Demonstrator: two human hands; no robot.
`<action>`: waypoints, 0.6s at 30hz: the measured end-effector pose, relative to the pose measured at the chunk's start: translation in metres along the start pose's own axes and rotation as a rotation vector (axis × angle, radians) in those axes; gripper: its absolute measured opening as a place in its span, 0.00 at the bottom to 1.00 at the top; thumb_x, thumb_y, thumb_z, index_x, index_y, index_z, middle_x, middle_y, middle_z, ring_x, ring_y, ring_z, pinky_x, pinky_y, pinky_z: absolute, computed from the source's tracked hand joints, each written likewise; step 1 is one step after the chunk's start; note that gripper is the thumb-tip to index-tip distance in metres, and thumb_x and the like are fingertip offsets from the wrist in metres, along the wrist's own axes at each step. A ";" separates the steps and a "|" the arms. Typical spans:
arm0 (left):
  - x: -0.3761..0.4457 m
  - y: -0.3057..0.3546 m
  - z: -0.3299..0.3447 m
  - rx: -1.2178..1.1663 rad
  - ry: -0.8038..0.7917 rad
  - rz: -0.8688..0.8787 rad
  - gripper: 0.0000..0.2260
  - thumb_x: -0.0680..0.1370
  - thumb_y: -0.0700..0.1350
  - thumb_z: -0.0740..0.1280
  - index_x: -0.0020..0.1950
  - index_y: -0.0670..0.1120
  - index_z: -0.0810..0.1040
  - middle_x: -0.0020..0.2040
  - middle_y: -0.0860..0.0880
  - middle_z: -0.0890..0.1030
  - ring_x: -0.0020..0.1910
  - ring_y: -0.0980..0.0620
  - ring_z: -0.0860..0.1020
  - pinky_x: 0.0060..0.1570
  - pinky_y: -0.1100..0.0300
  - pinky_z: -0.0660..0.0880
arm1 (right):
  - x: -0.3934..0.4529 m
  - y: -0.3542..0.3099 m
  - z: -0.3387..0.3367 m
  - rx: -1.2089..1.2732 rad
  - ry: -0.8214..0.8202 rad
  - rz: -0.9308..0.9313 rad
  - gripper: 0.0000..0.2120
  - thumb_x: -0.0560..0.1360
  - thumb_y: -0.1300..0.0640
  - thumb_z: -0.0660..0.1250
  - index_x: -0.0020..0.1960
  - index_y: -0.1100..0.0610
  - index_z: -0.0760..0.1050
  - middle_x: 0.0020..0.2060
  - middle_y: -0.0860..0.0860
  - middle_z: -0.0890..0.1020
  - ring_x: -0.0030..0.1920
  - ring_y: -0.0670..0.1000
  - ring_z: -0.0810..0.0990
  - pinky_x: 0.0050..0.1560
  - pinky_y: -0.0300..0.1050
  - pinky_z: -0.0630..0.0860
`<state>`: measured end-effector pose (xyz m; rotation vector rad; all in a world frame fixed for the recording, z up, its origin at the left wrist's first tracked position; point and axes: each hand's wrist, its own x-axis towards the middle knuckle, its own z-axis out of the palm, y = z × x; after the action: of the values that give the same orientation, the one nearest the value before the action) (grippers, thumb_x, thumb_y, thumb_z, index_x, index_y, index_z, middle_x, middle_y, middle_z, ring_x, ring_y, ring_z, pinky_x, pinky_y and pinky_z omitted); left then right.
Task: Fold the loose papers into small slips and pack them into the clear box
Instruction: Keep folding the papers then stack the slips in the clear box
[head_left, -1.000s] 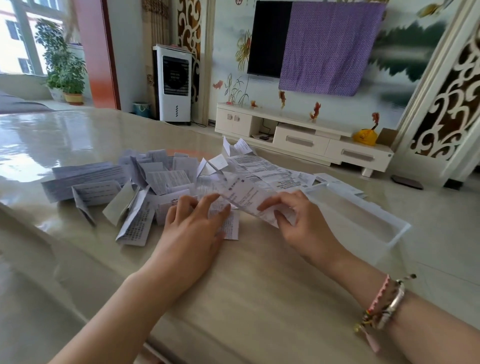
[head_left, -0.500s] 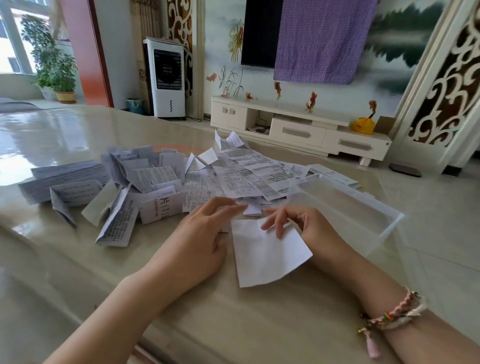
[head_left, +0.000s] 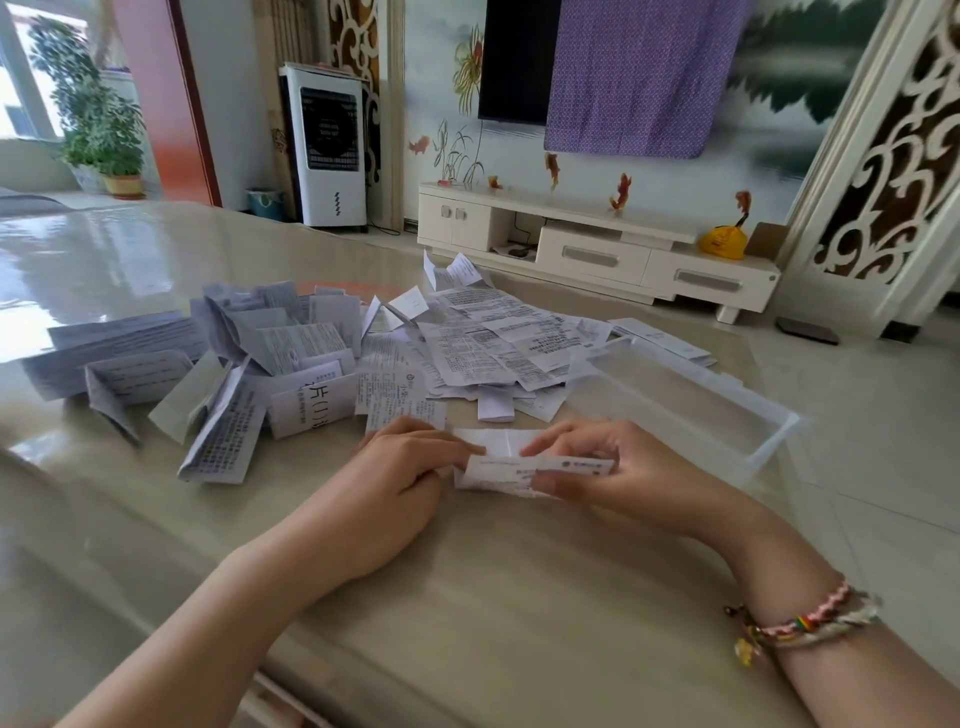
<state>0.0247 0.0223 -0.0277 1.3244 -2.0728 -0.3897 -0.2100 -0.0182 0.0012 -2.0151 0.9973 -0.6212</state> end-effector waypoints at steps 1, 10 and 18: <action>0.000 0.002 -0.001 -0.054 0.004 -0.036 0.23 0.70 0.47 0.53 0.56 0.50 0.83 0.53 0.68 0.77 0.59 0.62 0.69 0.63 0.67 0.65 | 0.000 -0.001 0.001 0.014 0.020 -0.008 0.10 0.66 0.43 0.73 0.38 0.49 0.84 0.48 0.42 0.82 0.48 0.44 0.81 0.47 0.33 0.73; 0.013 0.009 0.007 0.045 0.080 -0.290 0.19 0.74 0.61 0.64 0.30 0.51 0.68 0.47 0.57 0.73 0.52 0.50 0.69 0.55 0.58 0.66 | 0.015 0.005 0.014 -0.074 0.227 0.179 0.18 0.70 0.39 0.70 0.50 0.52 0.82 0.43 0.44 0.86 0.44 0.43 0.84 0.51 0.47 0.79; 0.018 0.019 0.018 0.276 0.128 -0.355 0.14 0.77 0.59 0.64 0.39 0.53 0.65 0.49 0.55 0.68 0.55 0.49 0.67 0.61 0.53 0.64 | 0.016 0.001 0.022 -0.652 0.324 0.217 0.20 0.76 0.43 0.64 0.34 0.53 0.62 0.32 0.46 0.69 0.46 0.51 0.71 0.40 0.45 0.63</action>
<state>-0.0059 0.0133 -0.0243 1.8406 -1.8320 -0.1640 -0.1857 -0.0220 -0.0109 -2.3456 1.7664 -0.5585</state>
